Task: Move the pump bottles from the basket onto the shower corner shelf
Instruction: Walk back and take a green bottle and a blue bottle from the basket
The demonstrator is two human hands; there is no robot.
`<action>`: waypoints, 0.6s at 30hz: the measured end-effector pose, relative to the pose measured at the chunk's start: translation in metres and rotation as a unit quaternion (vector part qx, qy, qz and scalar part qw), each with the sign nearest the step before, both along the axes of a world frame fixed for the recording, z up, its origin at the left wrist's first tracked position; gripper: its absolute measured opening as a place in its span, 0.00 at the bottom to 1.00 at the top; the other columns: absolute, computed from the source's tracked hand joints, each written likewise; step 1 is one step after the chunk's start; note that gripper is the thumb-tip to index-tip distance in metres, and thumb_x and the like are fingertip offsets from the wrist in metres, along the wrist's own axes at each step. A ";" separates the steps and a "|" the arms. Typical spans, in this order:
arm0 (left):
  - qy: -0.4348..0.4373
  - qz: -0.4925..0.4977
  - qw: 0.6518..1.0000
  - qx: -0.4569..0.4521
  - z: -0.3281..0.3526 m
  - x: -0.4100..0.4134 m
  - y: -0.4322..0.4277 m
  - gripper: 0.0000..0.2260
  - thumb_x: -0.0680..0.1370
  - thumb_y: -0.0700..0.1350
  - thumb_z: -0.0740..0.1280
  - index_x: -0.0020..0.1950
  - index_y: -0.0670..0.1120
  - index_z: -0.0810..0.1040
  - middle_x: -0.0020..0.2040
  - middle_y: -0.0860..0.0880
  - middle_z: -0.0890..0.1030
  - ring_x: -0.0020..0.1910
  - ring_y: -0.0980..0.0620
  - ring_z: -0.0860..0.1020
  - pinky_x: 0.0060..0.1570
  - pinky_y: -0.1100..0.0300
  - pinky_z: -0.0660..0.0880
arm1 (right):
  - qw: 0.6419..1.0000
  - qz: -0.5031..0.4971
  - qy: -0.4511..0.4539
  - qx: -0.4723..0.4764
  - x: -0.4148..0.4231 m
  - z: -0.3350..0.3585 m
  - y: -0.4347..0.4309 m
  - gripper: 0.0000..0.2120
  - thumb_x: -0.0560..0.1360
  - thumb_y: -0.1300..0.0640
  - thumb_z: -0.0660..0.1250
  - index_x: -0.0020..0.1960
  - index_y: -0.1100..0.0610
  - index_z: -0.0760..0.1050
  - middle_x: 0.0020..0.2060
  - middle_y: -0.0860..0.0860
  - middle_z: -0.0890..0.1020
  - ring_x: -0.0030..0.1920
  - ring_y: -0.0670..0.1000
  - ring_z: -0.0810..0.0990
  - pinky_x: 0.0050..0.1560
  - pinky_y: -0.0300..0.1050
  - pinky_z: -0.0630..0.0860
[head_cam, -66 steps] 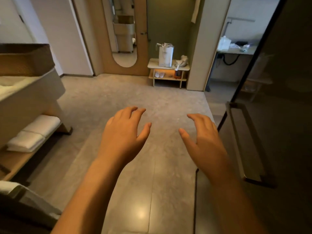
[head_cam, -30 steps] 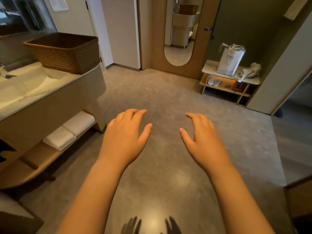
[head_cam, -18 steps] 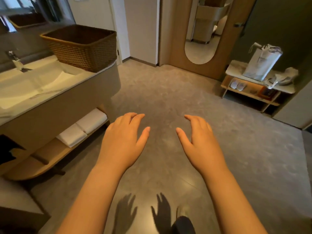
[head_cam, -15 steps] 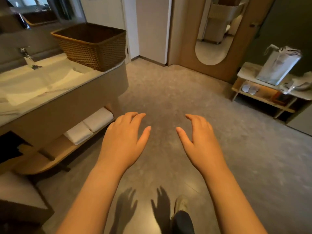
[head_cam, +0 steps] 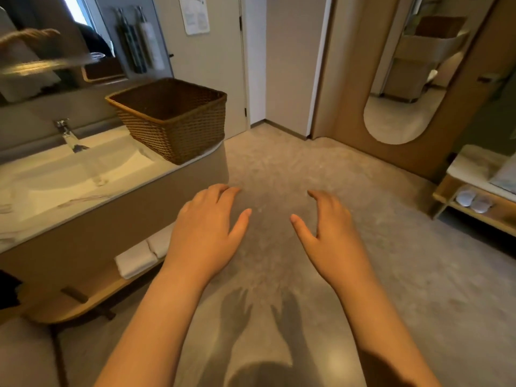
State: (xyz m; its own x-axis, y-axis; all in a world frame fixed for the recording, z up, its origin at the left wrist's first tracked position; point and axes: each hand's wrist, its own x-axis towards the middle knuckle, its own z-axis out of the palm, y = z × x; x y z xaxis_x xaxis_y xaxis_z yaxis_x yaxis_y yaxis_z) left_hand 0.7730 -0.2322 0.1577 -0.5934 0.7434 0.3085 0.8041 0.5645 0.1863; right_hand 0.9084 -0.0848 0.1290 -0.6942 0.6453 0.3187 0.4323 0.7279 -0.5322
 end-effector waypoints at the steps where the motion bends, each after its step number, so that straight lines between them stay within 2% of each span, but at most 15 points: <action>1: -0.001 0.005 1.000 -0.003 -0.001 -0.004 0.013 0.24 0.78 0.59 0.53 0.70 0.50 0.68 0.66 0.49 0.71 0.63 0.49 0.69 0.58 0.54 0.67 | 1.000 0.004 0.001 0.005 -0.007 -0.001 0.014 0.26 0.76 0.43 0.60 0.70 0.54 0.64 0.66 0.52 0.70 0.66 0.53 0.67 0.64 0.45 0.65; 6: -0.014 0.027 0.999 -0.022 -0.011 -0.026 0.055 0.23 0.78 0.58 0.55 0.70 0.50 0.68 0.65 0.48 0.72 0.63 0.48 0.70 0.56 0.53 0.67 | 0.999 0.030 -0.012 -0.001 -0.039 -0.012 0.061 0.27 0.76 0.41 0.59 0.71 0.51 0.62 0.67 0.49 0.69 0.67 0.49 0.65 0.62 0.39 0.62; 12: -0.020 0.058 0.998 -0.009 -0.020 -0.069 0.089 0.22 0.78 0.57 0.56 0.69 0.49 0.70 0.64 0.48 0.73 0.62 0.48 0.70 0.56 0.53 0.67 | 0.997 0.065 -0.022 -0.029 -0.087 -0.024 0.104 0.27 0.76 0.42 0.60 0.72 0.51 0.61 0.67 0.49 0.68 0.67 0.48 0.65 0.60 0.37 0.59; 18: -0.033 0.051 0.998 -0.002 -0.032 -0.124 0.132 0.21 0.79 0.56 0.58 0.69 0.49 0.69 0.65 0.47 0.73 0.62 0.47 0.70 0.56 0.53 0.67 | 0.997 0.057 -0.019 -0.041 -0.141 -0.036 0.141 0.27 0.75 0.43 0.62 0.71 0.52 0.63 0.66 0.49 0.71 0.65 0.47 0.67 0.60 0.36 0.61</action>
State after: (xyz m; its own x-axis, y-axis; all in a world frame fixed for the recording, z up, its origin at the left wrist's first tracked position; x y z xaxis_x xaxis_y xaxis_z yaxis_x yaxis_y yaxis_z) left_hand 0.6487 -0.1004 0.1253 -0.6848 0.6797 0.2627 0.7286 0.6434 0.2347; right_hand 0.7674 0.0567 0.0925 -0.7753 0.5842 0.2400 0.3700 0.7281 -0.5770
